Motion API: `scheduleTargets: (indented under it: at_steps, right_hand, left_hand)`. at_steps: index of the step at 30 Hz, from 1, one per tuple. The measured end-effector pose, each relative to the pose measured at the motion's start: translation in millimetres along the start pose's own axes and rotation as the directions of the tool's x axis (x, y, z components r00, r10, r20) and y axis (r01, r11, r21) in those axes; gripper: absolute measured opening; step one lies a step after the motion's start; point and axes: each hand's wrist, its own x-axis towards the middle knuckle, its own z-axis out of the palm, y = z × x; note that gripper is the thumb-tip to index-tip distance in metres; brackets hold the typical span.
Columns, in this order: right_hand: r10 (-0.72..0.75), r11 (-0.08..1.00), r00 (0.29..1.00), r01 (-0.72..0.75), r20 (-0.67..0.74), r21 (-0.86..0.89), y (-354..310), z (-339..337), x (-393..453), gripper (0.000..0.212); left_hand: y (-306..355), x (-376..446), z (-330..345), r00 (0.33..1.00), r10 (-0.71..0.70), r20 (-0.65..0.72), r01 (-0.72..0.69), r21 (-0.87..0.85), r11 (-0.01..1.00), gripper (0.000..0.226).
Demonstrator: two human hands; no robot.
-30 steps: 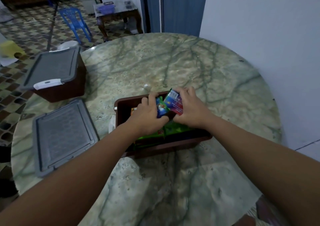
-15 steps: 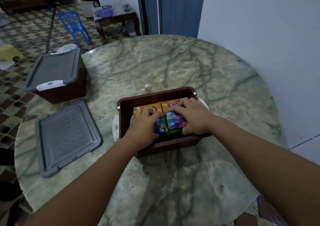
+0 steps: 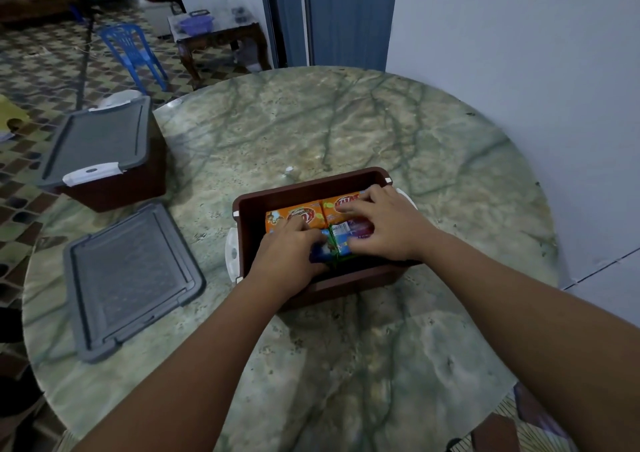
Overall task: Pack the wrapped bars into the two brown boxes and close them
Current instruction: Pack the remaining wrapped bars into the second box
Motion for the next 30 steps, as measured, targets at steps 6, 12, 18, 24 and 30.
scheduleTargets:
  at_steps: [6,12,18,24,30]
  right_hand:
    - [0.432,0.896,0.828,-0.349,-0.357,0.275,19,-3,10,0.051]
    - [0.609,0.594,0.772,-0.596,0.182,0.541,33,-7,26,0.049]
    - [0.559,0.572,0.813,-0.522,0.165,0.633,34,-5,27,0.022]
    - [0.584,0.568,0.805,-0.502,0.11,0.652,30,-2,26,0.021]
    - [0.644,0.553,0.761,-0.53,0.073,0.643,17,0,18,0.019]
  left_hand:
    - [-21,-14,-13,0.878,-0.171,-0.446,0.171,-0.04,0.984,0.049]
    - [-46,17,-22,0.731,-0.683,0.015,0.664,-0.246,0.706,0.078]
    - [-52,30,-7,0.714,-0.698,-0.058,0.659,-0.282,0.697,0.039]
    - [-59,37,-9,0.764,-0.639,-0.086,0.621,-0.172,0.765,0.03]
    - [-71,45,-12,0.809,-0.584,-0.062,0.569,-0.16,0.806,0.033]
